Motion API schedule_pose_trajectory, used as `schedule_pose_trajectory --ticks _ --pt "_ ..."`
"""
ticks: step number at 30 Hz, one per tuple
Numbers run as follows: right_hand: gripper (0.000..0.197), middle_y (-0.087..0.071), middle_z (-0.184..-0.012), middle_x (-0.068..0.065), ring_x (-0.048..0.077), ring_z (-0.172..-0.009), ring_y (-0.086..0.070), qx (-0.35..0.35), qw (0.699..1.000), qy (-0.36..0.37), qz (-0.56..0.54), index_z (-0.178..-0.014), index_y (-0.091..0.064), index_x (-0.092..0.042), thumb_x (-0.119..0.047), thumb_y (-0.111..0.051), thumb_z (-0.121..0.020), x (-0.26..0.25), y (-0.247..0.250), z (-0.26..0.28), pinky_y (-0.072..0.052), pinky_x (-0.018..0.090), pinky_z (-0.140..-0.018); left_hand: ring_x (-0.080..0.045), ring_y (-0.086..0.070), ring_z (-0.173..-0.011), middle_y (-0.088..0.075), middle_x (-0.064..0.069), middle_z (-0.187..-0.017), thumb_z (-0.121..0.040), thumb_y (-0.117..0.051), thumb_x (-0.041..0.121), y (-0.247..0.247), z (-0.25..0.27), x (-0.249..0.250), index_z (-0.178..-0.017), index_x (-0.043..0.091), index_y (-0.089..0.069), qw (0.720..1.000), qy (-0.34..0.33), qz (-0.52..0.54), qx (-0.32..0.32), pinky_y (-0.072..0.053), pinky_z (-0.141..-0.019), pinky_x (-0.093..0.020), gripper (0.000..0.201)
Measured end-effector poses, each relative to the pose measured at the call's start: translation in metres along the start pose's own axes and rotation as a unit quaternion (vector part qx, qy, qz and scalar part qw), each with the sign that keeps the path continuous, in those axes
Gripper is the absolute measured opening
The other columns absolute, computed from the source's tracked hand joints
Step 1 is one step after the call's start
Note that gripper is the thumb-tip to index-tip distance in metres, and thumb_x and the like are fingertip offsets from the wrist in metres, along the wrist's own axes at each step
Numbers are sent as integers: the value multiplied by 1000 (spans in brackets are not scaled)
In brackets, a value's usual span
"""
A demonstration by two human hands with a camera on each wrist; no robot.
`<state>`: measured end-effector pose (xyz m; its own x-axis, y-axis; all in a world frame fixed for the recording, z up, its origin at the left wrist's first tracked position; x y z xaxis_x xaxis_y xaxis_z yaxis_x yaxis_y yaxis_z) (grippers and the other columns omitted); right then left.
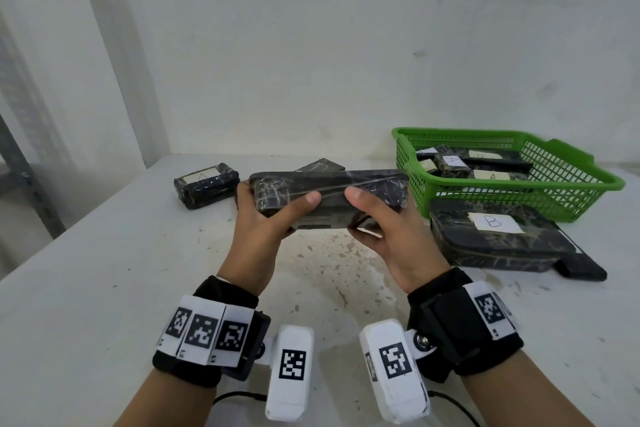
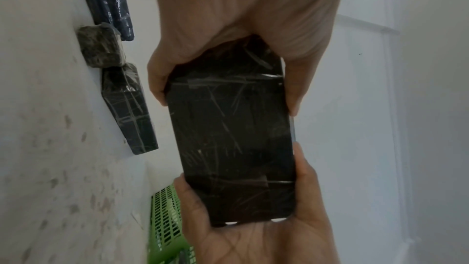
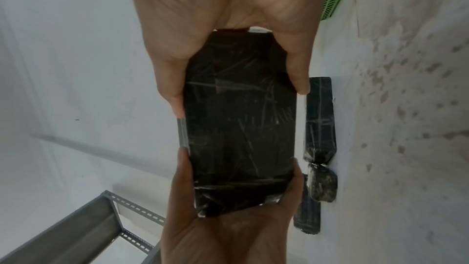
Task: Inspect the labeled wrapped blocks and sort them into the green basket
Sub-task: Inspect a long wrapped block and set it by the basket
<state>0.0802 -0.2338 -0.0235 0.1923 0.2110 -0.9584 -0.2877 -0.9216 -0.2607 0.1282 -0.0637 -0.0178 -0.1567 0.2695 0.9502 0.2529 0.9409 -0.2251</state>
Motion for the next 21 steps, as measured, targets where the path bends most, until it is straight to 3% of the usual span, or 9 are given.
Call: schedule_pose_trajectory --ticks 4,6,8,10,13,16,18,20,21 --pt "63 -66 -123 4 20 -111 -65 1 1000 -14 17 -127 -48 -19 -30 -81 -74 4 0 -1 -54 41 -94 -12 -71 -87 -69 -7 -109 -56 -84 26 -1 -2 -3 -105 36 -43 1000 2 22 2 -52 -84 -38 65" --pt "65 -64 -124 0 16 -110 -65 -10 999 -1 34 -125 -47 -24 -39 -79 -70 0 -2 1 -55 44 -94 -16 -71 -95 -68 -8 -115 -49 -85 34 1 -3 -3 -118 32 -43 1000 0 28 4 -52 -90 -40 81" --pt "68 -64 -122 -2 14 -108 -66 -18 999 22 35 -123 -46 -26 -44 -76 -65 -7 -4 4 -57 45 -90 -20 -67 -108 -63 -9 -130 -45 -85 39 4 -5 -4 -145 25 -28 999 8 37 13 -50 -98 -44 116" --pt "64 -65 -121 -1 15 -105 -67 -17 998 38 41 -123 -46 -26 -41 -76 -69 -10 -3 6 -59 45 -87 -22 -64 -115 -55 -10 -139 -45 -85 41 4 -6 -7 -153 28 -15 999 15 32 15 -49 -102 -46 130" --pt "48 -65 -121 1 13 -104 -68 -15 998 47 40 -117 -47 -30 -32 -76 -79 -11 -2 6 -59 46 -85 -19 -67 -110 -54 -12 -139 -47 -85 41 5 -6 -9 -144 30 -28 999 11 23 20 -52 -96 -43 114" --pt "48 -62 -118 -6 7 -103 -66 -44 997 51 44 -110 -45 -38 -46 -69 -70 -14 -6 7 -60 46 -83 -23 -63 -117 -43 -14 -148 -46 -87 41 11 -9 -10 -150 26 -25 999 18 31 35 -53 -96 -45 122" --pt "60 -60 -122 -5 11 -108 -64 -52 997 47 39 -117 -45 -34 -61 -61 -66 -15 -7 8 -61 44 -78 -27 -62 -116 -54 -16 -137 -48 -85 39 15 -11 -10 -153 15 -23 997 27 61 36 -53 -97 -47 125" --pt "74 -58 -128 4 22 -110 -66 -37 999 32 18 -126 -45 -30 -73 -51 -66 -13 -4 6 -62 43 -73 -31 -62 -116 -62 -19 -126 -54 -81 39 15 -11 -8 -143 3 -40 995 34 97 22 -55 -94 -48 104" --pt "74 -59 -129 6 25 -105 -69 -29 999 20 2 -128 -45 -31 -75 -46 -68 -12 -3 5 -61 42 -70 -33 -61 -117 -63 -19 -123 -58 -79 40 15 -10 -6 -130 2 -52 993 36 110 12 -55 -92 -48 86"
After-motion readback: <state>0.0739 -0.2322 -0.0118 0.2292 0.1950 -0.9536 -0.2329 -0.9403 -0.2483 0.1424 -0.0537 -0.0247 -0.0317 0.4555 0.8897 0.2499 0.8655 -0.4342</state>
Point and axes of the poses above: each hand's wrist, its own z-axis away from the middle knuckle, its own y-axis out of the back of the hand, x = y × z, the point moved 6 cm from there along -z, towards the middle knuckle
